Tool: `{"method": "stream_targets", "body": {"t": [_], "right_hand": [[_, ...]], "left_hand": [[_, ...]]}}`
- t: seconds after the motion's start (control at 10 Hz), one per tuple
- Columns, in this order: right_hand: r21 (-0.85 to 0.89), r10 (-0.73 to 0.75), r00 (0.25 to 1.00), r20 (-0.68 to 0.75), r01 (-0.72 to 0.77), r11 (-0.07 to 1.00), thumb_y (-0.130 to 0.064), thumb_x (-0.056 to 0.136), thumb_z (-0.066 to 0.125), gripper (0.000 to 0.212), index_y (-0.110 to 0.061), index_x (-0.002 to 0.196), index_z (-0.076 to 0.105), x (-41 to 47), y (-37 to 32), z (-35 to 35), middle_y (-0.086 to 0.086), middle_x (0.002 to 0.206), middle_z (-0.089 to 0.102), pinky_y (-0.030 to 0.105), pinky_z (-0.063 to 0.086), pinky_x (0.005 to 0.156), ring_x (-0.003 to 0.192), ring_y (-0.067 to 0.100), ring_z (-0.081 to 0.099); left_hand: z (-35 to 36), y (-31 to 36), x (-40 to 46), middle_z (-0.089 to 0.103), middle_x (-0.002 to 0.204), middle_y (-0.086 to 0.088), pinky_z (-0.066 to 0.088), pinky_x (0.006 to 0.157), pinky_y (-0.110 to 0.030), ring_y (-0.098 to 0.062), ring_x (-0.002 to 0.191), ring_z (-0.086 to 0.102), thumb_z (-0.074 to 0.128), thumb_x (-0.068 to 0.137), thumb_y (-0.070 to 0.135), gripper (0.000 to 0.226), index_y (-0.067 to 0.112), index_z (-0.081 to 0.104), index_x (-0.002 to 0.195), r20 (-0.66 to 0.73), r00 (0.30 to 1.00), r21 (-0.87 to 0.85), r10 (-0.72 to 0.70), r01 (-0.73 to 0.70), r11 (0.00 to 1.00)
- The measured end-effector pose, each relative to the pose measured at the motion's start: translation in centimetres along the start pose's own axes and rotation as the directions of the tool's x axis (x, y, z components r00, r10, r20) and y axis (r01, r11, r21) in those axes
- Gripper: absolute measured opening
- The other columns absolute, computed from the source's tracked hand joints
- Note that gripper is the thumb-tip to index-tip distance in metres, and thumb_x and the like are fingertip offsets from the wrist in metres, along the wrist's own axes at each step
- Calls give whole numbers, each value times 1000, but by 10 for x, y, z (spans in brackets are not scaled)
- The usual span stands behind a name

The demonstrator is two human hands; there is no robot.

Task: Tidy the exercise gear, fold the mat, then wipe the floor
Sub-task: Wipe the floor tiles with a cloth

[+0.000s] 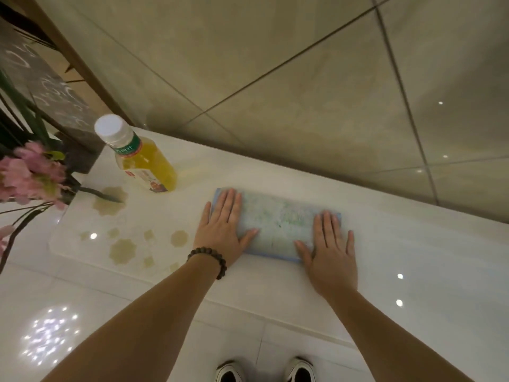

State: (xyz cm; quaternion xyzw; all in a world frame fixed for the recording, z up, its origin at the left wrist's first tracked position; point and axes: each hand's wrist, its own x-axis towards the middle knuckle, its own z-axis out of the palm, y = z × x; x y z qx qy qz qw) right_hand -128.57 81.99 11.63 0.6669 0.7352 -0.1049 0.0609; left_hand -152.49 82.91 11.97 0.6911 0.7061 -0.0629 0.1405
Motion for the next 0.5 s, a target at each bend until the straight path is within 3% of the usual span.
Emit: {"method": "stream_targets", "body": {"t": [0.1, 0.2, 0.3, 0.5], "right_hand": [[41, 5, 995, 103, -9, 999, -66, 87, 1, 78, -19, 148, -12, 3, -2, -7, -2, 158, -12, 38, -12, 116, 144, 14, -18], [99, -19, 975, 224, -4, 995, -55, 96, 16, 72, -13, 150, -8, 8, -1, -30, 2, 159, -11, 39, -6, 118, 145, 16, -14], [199, -2, 984, 177, -34, 980, -43, 99, 25, 66, -7, 150, 3, -5, 5, -67, 7, 159, 3, 39, 1, 119, 146, 19, -2], [285, 169, 977, 133, -201, 937, -43, 99, 25, 65, -8, 150, 5, -99, 35, -163, 6, 159, 1, 36, -1, 119, 146, 18, -4]], "left_hand": [[-14, 8, 2, -12, 159, -1, -5, 118, -45, -15, 145, -13, 8, 87, 68, 84, 15, -13, 149, 88, 996, 56, -21, 17, 998], [-44, 15, 5, -4, 160, -2, -2, 118, -50, -17, 146, -6, 22, 93, 59, 78, 13, -4, 151, 187, 982, 69, -29, 16, 997], [-79, 25, -11, 6, 160, -3, 4, 119, -46, -20, 146, 4, 28, 95, 54, 73, 14, 5, 151, 186, 983, 8, 10, -12, 1000], [-163, 69, -83, 3, 160, -1, 4, 119, -45, -18, 147, 2, 26, 95, 55, 71, 16, 6, 151, 147, 983, -100, 111, -97, 990]]}}
